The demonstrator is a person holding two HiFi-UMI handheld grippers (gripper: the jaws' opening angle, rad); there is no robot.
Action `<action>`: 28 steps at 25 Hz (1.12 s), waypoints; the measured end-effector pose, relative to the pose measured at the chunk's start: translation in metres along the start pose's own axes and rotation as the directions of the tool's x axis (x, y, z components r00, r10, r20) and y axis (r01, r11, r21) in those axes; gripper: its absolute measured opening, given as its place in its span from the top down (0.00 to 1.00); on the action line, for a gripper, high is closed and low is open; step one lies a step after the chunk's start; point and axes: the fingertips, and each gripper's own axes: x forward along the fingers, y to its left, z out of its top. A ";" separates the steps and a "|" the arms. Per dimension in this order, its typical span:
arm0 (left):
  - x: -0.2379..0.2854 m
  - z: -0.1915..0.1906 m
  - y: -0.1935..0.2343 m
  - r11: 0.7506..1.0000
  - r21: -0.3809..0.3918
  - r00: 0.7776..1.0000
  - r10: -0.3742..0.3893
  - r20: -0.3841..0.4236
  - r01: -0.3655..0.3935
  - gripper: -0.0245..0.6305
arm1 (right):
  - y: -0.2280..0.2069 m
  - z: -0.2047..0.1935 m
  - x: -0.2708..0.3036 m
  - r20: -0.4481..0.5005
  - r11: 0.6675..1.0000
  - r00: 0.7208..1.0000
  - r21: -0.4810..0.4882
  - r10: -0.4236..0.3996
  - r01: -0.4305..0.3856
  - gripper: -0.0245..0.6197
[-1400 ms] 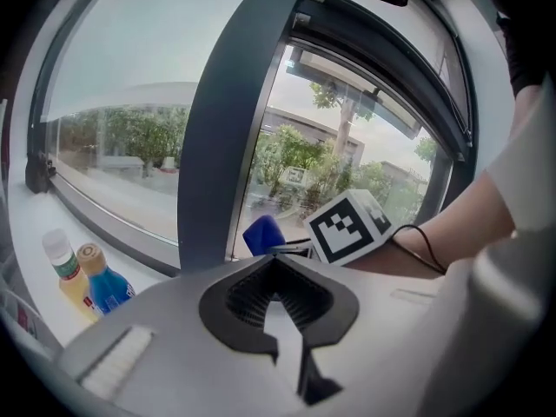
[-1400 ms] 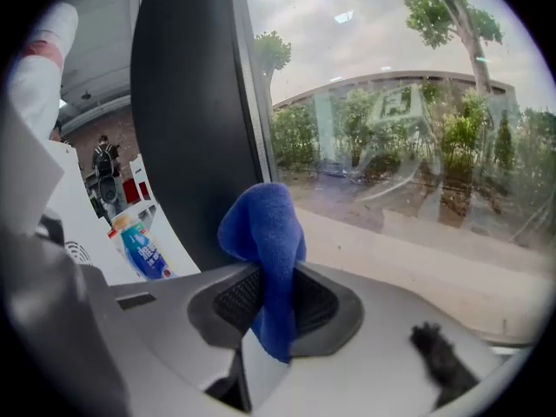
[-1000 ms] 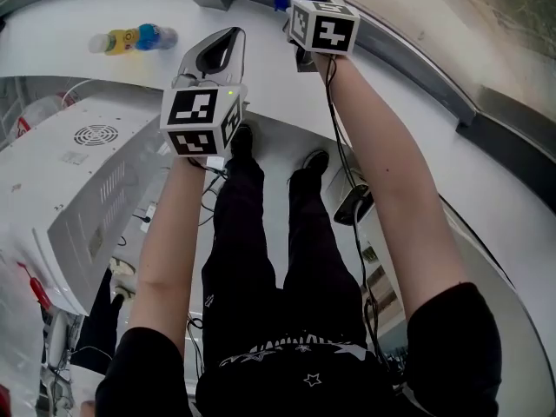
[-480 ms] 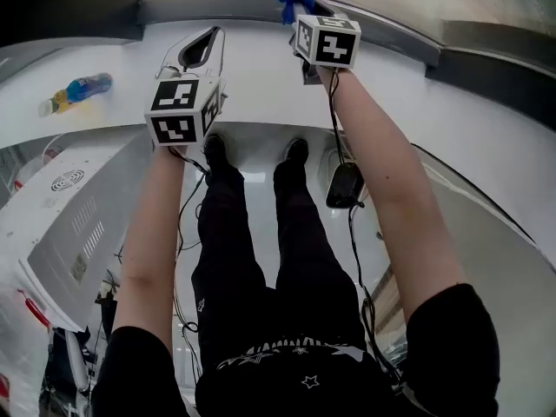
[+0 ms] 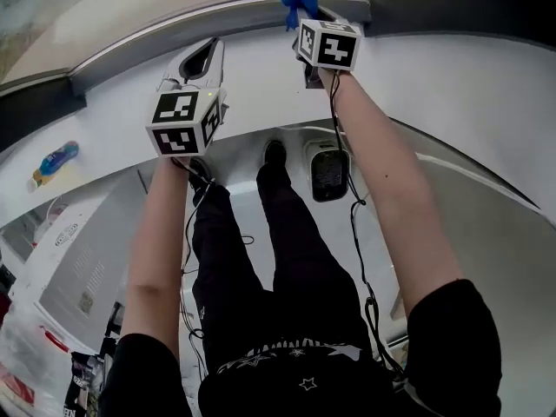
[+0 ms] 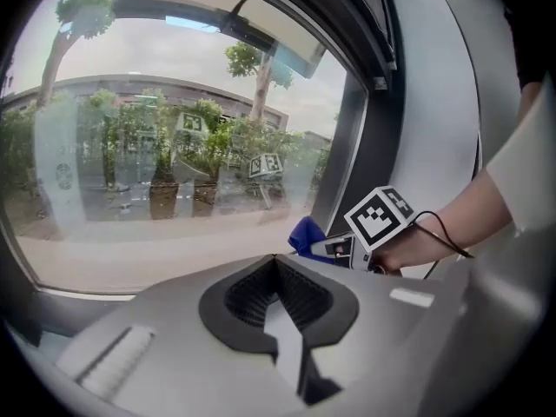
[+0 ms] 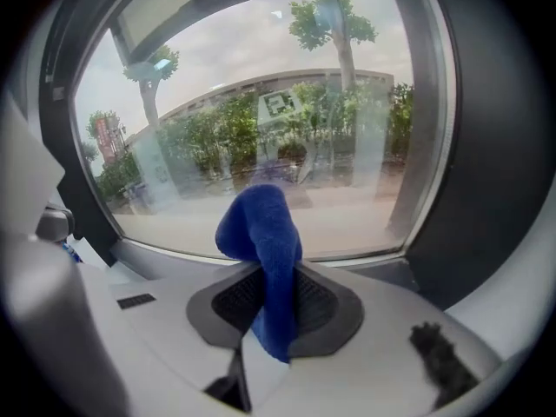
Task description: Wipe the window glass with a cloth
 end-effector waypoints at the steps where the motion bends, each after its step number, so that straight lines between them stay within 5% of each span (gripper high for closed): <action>1: 0.010 0.005 -0.011 1.000 0.008 1.000 -0.013 0.000 0.013 0.95 | -0.018 0.000 -0.003 0.002 1.000 1.000 0.006 -0.014 0.014 0.84; 6: 0.047 0.017 -0.063 0.996 0.042 0.997 -0.074 -0.018 0.075 0.95 | -0.094 -0.003 -0.019 0.010 0.993 0.995 0.074 -0.095 0.094 0.84; 13: 0.062 0.031 -0.104 0.990 0.091 0.994 -0.107 -0.038 0.110 0.95 | -0.131 -0.007 -0.045 0.023 0.981 0.993 0.158 -0.114 0.109 0.84; 22: 0.021 0.058 -0.115 0.995 0.092 0.999 -0.034 0.004 0.034 0.95 | -0.090 0.011 -0.085 0.064 0.996 0.998 0.093 -0.013 0.007 0.84; 28: -0.045 0.067 -0.125 0.999 0.036 0.998 0.004 0.059 -0.006 0.95 | -0.050 0.013 -0.143 0.114 0.990 0.993 0.137 0.029 -0.045 0.84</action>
